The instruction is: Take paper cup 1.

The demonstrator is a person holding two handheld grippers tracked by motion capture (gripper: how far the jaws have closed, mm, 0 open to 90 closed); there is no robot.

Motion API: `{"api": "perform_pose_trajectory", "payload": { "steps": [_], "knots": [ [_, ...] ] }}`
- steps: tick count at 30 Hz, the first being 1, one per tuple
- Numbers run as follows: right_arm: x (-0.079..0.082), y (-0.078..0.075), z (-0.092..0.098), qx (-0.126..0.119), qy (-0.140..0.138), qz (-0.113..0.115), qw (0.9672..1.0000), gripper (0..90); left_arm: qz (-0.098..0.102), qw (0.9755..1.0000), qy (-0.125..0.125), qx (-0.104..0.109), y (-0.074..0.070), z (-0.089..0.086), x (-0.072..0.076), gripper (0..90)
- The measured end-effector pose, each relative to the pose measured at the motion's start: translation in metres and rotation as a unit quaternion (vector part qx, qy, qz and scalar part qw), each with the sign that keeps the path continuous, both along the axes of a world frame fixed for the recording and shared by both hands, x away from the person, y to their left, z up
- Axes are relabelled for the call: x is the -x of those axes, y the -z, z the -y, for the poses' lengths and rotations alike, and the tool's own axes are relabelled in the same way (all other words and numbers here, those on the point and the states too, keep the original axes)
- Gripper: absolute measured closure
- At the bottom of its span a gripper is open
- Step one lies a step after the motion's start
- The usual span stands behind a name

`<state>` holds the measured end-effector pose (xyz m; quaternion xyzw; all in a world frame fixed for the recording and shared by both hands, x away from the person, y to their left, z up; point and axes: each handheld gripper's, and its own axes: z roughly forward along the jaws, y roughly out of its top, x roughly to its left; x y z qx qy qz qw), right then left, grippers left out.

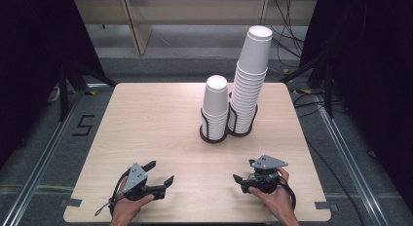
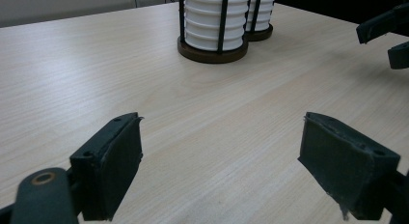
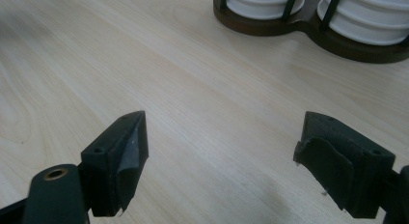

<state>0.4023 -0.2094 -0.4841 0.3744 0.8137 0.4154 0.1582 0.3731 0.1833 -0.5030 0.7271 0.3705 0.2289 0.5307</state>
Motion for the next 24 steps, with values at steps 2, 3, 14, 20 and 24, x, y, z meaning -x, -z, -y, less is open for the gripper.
{"api": "perform_pose_trajectory", "payload": {
  "steps": [2, 3, 14, 20, 24],
  "knots": [
    [0.0000, 0.0001, 0.0004, 0.002, 0.002, 0.008, 1.0000, 18.9, -0.002, 1.0000, 0.000, -0.003, -0.0005, 0.0007, 0.0003, 14.6],
    [0.0004, -0.0004, 0.0005, 0.000, 0.001, 0.002, 1.0000, 18.9, -0.003, 1.0000, 0.002, -0.004, -0.0008, 0.0008, 0.0002, 14.6],
    [-0.0006, -0.0007, 0.0029, -0.017, 0.010, -0.001, 0.9998, 18.7, -0.001, 0.9999, 0.007, 0.013, -0.0020, 0.0015, 0.0001, 14.6],
    [-0.0032, -0.0038, 0.0026, -0.019, 0.003, 0.015, 0.9997, 18.7, -0.005, 0.9999, 0.007, 0.006, -0.0021, 0.0016, 0.0001, 14.6],
    [-0.0051, -0.0078, 0.0010, -0.015, 0.005, 0.022, 0.9996, 18.7, -0.005, 0.9999, 0.008, 0.008, -0.0018, 0.0018, -0.0001, 14.6]
  ]
}}
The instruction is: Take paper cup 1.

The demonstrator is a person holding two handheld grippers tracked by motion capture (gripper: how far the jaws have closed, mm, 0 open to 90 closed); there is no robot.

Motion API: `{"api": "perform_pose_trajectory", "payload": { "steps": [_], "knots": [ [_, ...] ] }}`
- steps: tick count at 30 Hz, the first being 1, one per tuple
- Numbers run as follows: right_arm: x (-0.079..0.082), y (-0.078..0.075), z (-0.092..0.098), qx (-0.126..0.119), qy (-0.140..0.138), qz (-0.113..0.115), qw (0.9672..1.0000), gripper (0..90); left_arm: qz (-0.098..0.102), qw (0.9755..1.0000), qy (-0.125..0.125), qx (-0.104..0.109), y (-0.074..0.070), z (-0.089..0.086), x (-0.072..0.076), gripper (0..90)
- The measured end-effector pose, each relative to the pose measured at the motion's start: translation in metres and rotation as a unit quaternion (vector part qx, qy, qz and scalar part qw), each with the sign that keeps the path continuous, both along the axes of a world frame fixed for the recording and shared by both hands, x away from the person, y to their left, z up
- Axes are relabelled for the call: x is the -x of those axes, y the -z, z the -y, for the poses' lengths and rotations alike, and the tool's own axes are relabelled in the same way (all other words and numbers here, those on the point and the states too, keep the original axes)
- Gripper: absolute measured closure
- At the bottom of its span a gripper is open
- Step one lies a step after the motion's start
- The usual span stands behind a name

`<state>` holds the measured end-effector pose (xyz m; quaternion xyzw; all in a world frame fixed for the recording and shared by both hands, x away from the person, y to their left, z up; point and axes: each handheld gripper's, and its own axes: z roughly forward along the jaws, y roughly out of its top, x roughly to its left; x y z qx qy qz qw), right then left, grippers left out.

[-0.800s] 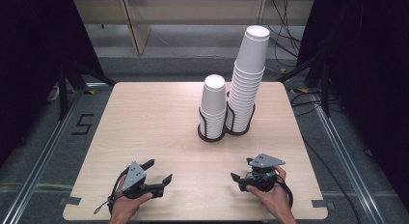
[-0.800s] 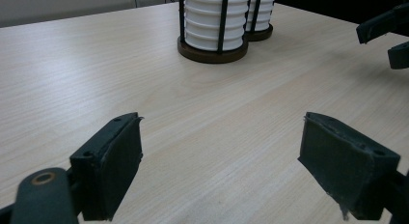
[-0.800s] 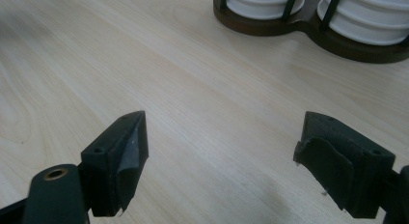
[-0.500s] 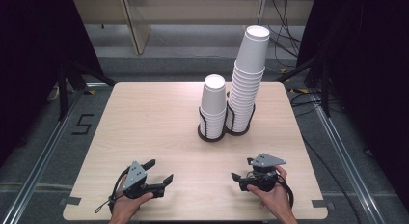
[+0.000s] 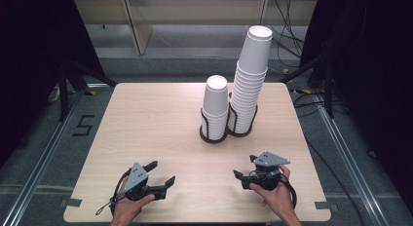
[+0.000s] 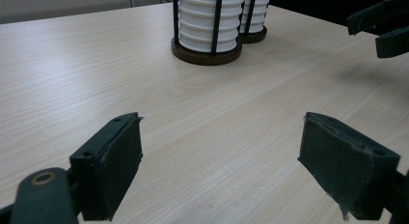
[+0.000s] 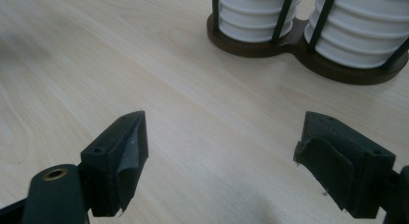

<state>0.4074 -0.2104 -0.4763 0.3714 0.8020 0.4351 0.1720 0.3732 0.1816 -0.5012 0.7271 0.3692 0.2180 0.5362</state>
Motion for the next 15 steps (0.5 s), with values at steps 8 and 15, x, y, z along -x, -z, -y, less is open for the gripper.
{"api": "perform_pose_trajectory", "payload": {
  "steps": [8, 15],
  "knots": [
    [-0.006, -0.015, -0.006, -0.005, -0.003, 0.018, 0.9998, 19.0, -0.003, 1.0000, 0.003, 0.003, 0.000, 0.001, 0.000, 14.6],
    [-0.019, -0.028, -0.016, -0.012, -0.005, 0.022, 0.9997, 19.1, -0.008, 1.0000, 0.005, -0.001, -0.002, 0.001, 0.003, 14.6]
  ]
}}
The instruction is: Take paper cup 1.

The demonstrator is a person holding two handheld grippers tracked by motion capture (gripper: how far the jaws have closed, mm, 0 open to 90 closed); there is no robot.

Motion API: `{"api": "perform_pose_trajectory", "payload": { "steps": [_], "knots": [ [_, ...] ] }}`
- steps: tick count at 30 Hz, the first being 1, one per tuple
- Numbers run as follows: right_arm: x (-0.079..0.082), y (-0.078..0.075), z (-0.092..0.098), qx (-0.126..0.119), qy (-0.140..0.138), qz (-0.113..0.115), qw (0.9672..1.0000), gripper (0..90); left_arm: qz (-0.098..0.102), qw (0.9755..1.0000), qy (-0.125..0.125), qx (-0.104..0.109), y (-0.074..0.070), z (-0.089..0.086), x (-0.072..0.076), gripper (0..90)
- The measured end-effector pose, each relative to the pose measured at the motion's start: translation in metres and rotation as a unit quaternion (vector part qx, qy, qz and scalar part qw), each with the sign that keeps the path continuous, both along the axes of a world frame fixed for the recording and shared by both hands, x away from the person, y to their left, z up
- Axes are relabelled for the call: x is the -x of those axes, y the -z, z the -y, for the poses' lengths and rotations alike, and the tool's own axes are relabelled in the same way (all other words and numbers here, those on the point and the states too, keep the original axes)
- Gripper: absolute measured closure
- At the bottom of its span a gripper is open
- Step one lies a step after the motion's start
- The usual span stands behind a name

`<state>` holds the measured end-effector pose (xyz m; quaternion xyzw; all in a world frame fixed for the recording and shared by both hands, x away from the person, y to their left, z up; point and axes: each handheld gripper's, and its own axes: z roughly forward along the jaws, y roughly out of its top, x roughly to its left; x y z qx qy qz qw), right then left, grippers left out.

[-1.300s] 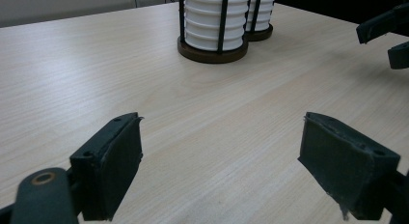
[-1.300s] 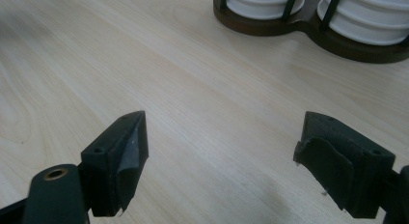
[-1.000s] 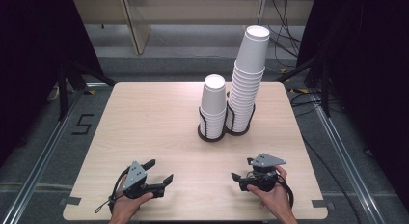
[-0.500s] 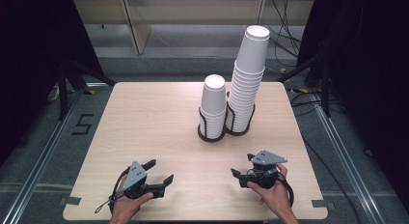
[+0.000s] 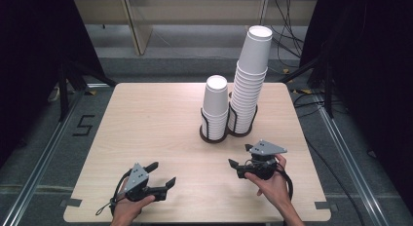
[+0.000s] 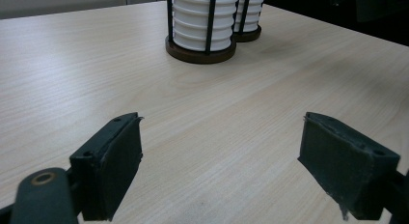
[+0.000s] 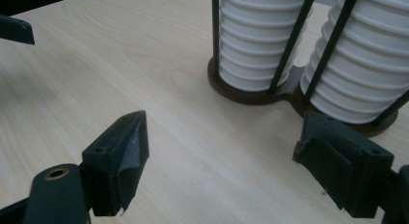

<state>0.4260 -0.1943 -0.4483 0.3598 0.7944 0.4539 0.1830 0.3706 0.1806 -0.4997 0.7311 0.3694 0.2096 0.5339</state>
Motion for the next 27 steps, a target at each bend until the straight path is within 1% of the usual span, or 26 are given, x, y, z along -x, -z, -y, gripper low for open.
{"api": "perform_pose_trajectory", "payload": {
  "steps": [1, 2, 3, 4, 5, 6, 7, 8, 10, 11, 12, 13, 14, 15, 16, 17, 18, 19, 20, 21, 22, 23, 24, 25, 26, 27],
  "knots": [
    [0.000, -0.001, -0.001, -0.002, 0.003, -0.005, 1.0000, 19.1, -0.001, 1.0000, 0.000, -0.001, 0.000, 0.000, 0.000, 14.6],
    [-0.004, -0.001, -0.001, 0.000, -0.009, 0.005, 1.0000, 19.2, -0.002, 1.0000, 0.000, -0.002, 0.000, 0.000, 0.000, 14.6],
    [-0.004, -0.003, -0.002, 0.001, -0.004, 0.003, 1.0000, 19.2, -0.002, 1.0000, 0.000, -0.002, 0.000, 0.000, 0.000, 14.6],
    [-0.006, -0.003, -0.004, -0.004, -0.006, -0.001, 1.0000, 19.2, -0.002, 1.0000, 0.000, -0.001, 0.000, 0.000, 0.000, 14.6],
    [-0.006, -0.004, -0.006, -0.007, -0.001, -0.002, 1.0000, 19.2, -0.002, 1.0000, 0.000, -0.002, 0.000, 0.000, 0.000, 14.6],
    [-0.010, -0.004, -0.005, -0.004, -0.011, 0.009, 0.9999, 19.2, -0.003, 1.0000, 0.000, -0.002, 0.000, 0.000, 0.000, 14.6],
    [-0.010, -0.006, -0.006, -0.008, 0.000, 0.000, 1.0000, 19.2, -0.003, 1.0000, 0.000, -0.002, 0.000, 0.000, 0.000, 14.6],
    [-0.012, -0.007, -0.007, -0.006, 0.000, 0.002, 1.0000, 19.3, -0.003, 1.0000, -0.001, -0.002, 0.000, 0.000, 0.001, 14.6],
    [-0.014, -0.010, -0.009, -0.015, -0.001, 0.002, 0.9999, 19.2, -0.003, 1.0000, -0.002, 0.001, 0.000, 0.000, 0.000, 14.6],
    [-0.016, -0.013, -0.009, -0.005, -0.003, 0.012, 0.9999, 19.1, -0.003, 1.0000, -0.003, 0.000, 0.000, 0.000, 0.000, 14.6],
    [-0.018, -0.014, -0.012, -0.017, -0.007, 0.007, 0.9998, 19.2, -0.004, 1.0000, -0.003, 0.000, 0.000, 0.000, 0.000, 14.6],
    [-0.018, -0.017, -0.012, -0.011, -0.002, 0.007, 0.9999, 19.1, -0.004, 1.0000, -0.002, 0.000, 0.000, 0.000, 0.000, 14.6],
    [-0.020, -0.019, -0.015, -0.019, -0.002, 0.011, 0.9998, 19.1, -0.005, 1.0000, -0.003, -0.001, 0.000, -0.001, 0.001, 14.6],
    [-0.022, -0.022, -0.016, -0.016, -0.004, 0.014, 0.9998, 19.1, -0.003, 1.0000, -0.001, 0.002, 0.000, -0.001, 0.000, 14.6],
    [-0.022, -0.025, -0.017, -0.008, -0.002, 0.018, 0.9998, 19.1, -0.002, 1.0000, 0.000, 0.005, 0.000, 0.000, 0.000, 14.6],
    [-0.024, -0.027, -0.019, -0.014, -0.001, 0.022, 0.9997, 19.1, -0.002, 1.0000, 0.000, 0.002, 0.000, -0.001, 0.000, 14.6],
    [-0.026, -0.030, -0.020, -0.012, -0.001, 0.026, 0.9996, 19.1, -0.002, 1.0000, -0.001, 0.002, 0.000, -0.001, 0.000, 14.6],
    [-0.028, -0.033, -0.021, -0.016, -0.001, 0.028, 0.9995, 19.1, -0.002, 1.0000, -0.001, 0.003, 0.000, -0.001, 0.000, 14.6],
    [-0.030, -0.035, -0.023, -0.022, -0.003, 0.034, 0.9992, 19.2, -0.001, 1.0000, -0.002, 0.005, 0.000, -0.001, 0.000, 14.6],
    [-0.031, -0.037, -0.023, -0.018, -0.005, 0.035, 0.9992, 19.2, -0.003, 1.0000, -0.004, 0.000, 0.000, -0.002, 0.000, 14.6],
    [-0.031, -0.037, -0.023, -0.018, -0.005, 0.035, 0.9992, 19.2, -0.003, 1.0000, -0.004, 0.000, 0.000, -0.002, 0.000, 14.6],
    [-0.031, -0.040, -0.025, -0.016, 0.002, 0.030, 0.9994, 19.0, -0.002, 1.0000, -0.002, 0.005, 0.001, -0.001, 0.000, 14.6],
    [-0.035, -0.044, -0.028, -0.023, 0.008, 0.038, 0.9990, 19.1, -0.003, 1.0000, -0.002, 0.002, 0.001, -0.002, 0.000, 14.6],
    [-0.037, -0.045, -0.028, -0.025, 0.005, 0.042, 0.9988, 19.1, -0.004, 1.0000, -0.002, 0.003, 0.001, -0.002, 0.000, 14.6],
    [-0.039, -0.048, -0.029, -0.025, 0.005, 0.042, 0.9988, 19.0, -0.005, 1.0000, -0.001, 0.005, 0.001, -0.002, 0.000, 14.6],
    [-0.042, -0.050, -0.030, -0.021, 0.003, 0.051, 0.9985, 19.0, -0.005, 1.0000, -0.001, 0.002, 0.000, -0.002, 0.000, 14.6]
  ]
}}
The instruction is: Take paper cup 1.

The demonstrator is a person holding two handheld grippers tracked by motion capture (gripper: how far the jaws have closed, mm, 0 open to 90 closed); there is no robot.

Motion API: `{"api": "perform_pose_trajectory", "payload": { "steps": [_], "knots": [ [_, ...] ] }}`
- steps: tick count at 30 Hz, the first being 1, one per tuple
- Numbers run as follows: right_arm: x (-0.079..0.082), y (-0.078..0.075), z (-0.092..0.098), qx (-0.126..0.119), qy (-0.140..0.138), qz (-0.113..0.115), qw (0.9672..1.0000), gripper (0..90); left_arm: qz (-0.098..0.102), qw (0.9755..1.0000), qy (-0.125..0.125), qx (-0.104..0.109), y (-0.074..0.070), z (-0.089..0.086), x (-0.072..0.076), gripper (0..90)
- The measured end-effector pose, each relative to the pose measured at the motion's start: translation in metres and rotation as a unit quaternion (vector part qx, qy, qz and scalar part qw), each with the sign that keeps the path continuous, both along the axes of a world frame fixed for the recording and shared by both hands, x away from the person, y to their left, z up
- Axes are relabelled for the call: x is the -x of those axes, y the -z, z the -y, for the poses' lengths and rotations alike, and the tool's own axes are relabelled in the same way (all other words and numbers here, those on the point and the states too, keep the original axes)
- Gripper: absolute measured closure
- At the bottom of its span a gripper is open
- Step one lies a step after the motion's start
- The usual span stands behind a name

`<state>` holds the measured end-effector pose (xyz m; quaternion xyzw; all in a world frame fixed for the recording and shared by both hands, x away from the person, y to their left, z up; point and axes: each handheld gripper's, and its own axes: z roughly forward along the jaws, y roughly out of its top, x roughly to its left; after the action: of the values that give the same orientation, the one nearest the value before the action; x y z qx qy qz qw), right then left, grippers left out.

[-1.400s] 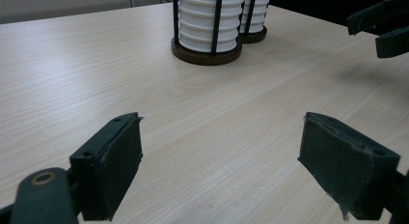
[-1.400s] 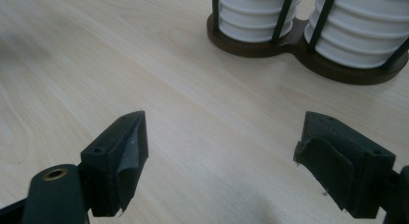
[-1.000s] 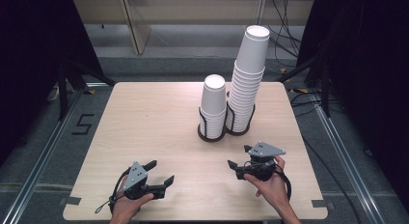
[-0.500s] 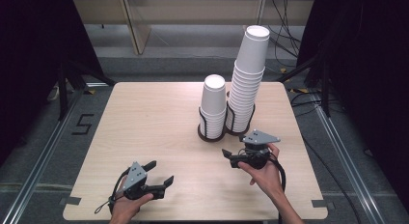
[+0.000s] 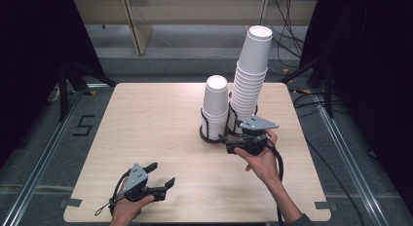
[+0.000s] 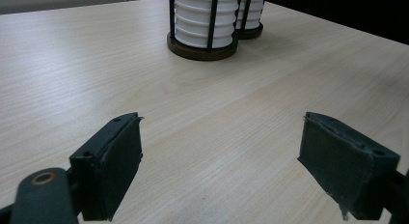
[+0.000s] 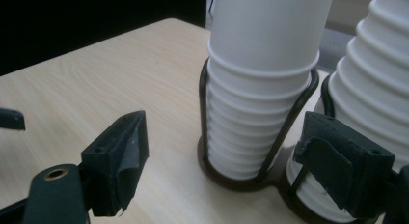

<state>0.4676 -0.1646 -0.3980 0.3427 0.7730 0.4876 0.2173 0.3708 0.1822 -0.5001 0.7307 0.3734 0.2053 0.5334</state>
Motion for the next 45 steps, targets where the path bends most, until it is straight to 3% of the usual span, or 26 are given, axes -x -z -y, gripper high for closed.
{"api": "perform_pose_trajectory", "payload": {
  "steps": [2, 9, 13, 21, 33, 39, 45],
  "knots": [
    [-0.003, -0.006, -0.003, -0.013, 0.012, -0.003, 0.9998, 18.7, -0.003, 1.0000, -0.001, -0.004, 0.000, 0.000, 0.000, 14.6],
    [-0.022, -0.026, -0.011, -0.023, 0.019, 0.026, 0.9992, 18.8, 0.000, 1.0000, -0.002, 0.002, 0.000, 0.000, 0.000, 14.6],
    [-0.031, -0.031, -0.018, -0.019, 0.026, 0.021, 0.9993, 19.2, -0.002, 1.0000, -0.002, -0.004, 0.000, 0.000, 0.000, 14.6],
    [-0.050, -0.041, -0.030, -0.013, 0.047, 0.033, 0.9983, 18.7, 0.001, 1.0000, -0.001, 0.002, 0.000, -0.001, 0.000, 14.6],
    [-0.068, -0.042, -0.046, -0.033, 0.082, 0.021, 0.9959, 16.4, 0.000, 1.0000, -0.002, -0.003, 0.000, 0.001, 0.001, 14.6],
    [-0.074, -0.041, -0.056, -0.013, 0.097, 0.028, 0.9948, 15.5, 0.001, 1.0000, -0.003, -0.004, 0.000, 0.001, 0.001, 14.7],
    [-0.081, -0.037, -0.060, -0.024, 0.114, 0.017, 0.9931, 15.5, 0.002, 1.0000, -0.001, -0.008, 0.000, 0.001, 0.001, 14.7]
  ]
}}
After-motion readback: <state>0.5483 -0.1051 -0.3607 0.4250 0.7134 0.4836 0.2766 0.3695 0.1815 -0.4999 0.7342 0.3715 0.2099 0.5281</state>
